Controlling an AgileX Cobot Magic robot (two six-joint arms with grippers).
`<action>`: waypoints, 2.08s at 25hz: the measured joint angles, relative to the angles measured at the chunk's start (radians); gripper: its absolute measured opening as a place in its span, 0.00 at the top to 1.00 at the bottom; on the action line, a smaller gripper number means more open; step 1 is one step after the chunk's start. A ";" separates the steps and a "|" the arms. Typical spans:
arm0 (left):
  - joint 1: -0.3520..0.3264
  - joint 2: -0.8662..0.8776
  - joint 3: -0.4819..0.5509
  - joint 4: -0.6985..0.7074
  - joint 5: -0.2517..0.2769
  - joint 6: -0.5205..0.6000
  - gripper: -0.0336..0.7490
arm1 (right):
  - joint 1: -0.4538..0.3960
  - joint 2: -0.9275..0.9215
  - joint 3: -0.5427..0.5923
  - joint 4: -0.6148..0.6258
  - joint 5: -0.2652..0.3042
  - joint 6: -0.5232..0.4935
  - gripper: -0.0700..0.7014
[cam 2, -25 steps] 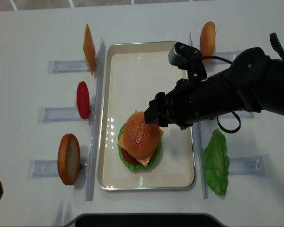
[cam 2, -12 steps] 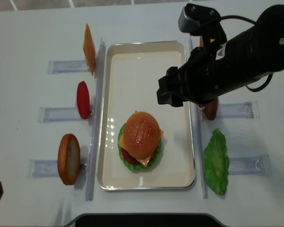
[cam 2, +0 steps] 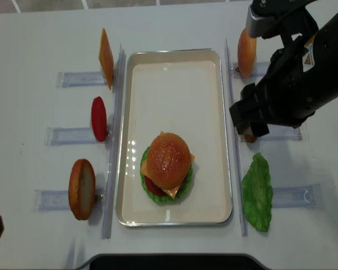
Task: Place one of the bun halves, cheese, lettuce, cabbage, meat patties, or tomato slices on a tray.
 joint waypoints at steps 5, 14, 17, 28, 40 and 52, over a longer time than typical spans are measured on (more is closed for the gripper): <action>0.000 0.000 0.000 0.000 0.000 0.000 0.78 | -0.005 -0.037 0.000 -0.085 0.037 0.000 0.32; 0.000 0.000 0.000 0.000 0.000 0.000 0.78 | -0.278 -0.068 0.000 -0.136 0.087 -0.061 0.34; 0.000 0.000 0.000 0.000 0.000 0.000 0.78 | -0.415 -0.068 0.000 -0.136 0.102 -0.114 0.35; 0.000 0.000 0.000 0.000 0.000 0.000 0.78 | -0.702 -0.069 0.000 -0.128 0.106 -0.184 0.36; 0.000 0.000 0.000 0.000 0.000 0.000 0.78 | -0.705 -0.280 0.130 -0.023 0.108 -0.264 0.37; 0.000 0.000 0.000 0.000 0.000 0.000 0.78 | -0.705 -0.695 0.275 -0.029 0.112 -0.266 0.37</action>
